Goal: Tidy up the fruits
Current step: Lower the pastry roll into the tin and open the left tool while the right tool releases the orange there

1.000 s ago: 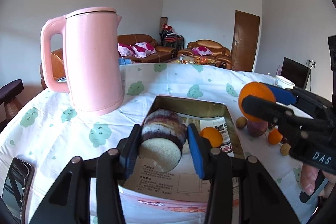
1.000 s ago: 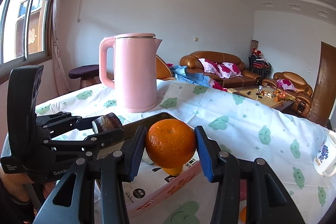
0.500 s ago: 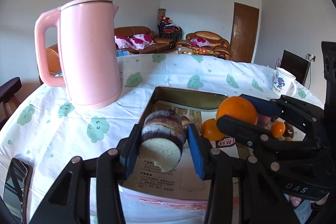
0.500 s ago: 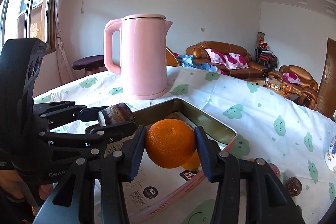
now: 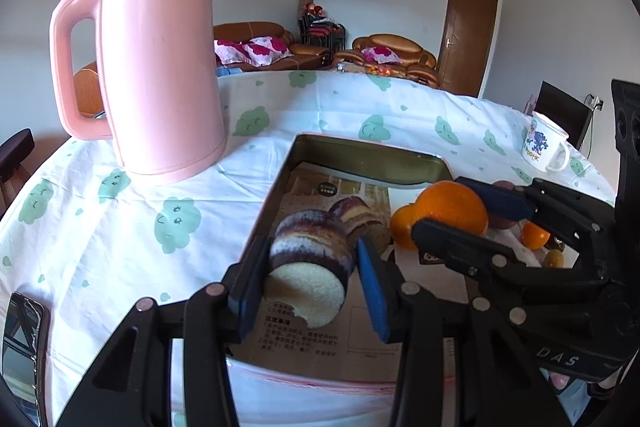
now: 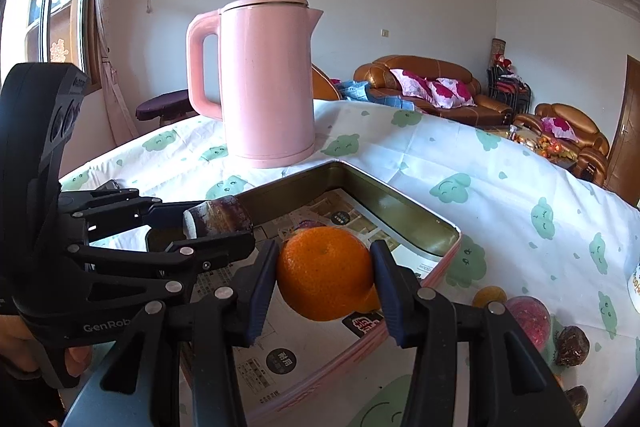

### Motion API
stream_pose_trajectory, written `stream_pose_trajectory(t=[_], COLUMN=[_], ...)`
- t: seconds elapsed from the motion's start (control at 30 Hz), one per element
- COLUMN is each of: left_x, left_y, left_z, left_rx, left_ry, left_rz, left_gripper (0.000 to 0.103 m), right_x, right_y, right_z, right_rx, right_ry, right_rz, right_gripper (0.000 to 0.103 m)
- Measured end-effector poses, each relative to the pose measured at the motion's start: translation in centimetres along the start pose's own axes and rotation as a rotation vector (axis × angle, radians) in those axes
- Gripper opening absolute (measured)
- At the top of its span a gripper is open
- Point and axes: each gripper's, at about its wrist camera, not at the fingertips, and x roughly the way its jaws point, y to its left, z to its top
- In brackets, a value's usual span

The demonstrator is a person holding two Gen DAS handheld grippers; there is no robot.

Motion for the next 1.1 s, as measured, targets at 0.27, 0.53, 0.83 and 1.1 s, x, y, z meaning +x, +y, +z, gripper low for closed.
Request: stream_pose_trajectory(t=[0.27, 0.53, 0.83, 1.1], left_x=[0.8, 1.2, 1.1, 0.9], left_y=[0.0, 0.0, 0.0, 0.2], left_z=[0.0, 0.0, 0.0, 0.0], left_rx=[0.002, 0.0, -0.001, -0.003], left_ry=[0.042, 0.058, 0.051, 0.039], left_rz=[-0.001, 0.011, 0.02, 0.025], left_gripper=[0.046, 0.046, 0.045, 0.046], right_x=[0.7, 1.3, 1.3, 0.9], right_y=[-0.5, -0.8, -0.8, -0.5], right_z=[-0.1, -0.2, -0.2, -0.3], right_rx=[0.03, 0.05, 0.046, 0.03], right_ry=[0.045, 0.083, 0.085, 0.07], right_rz=[0.007, 0.027, 0.021, -0.001], right_gripper=[0.049, 0.05, 0.05, 0.051])
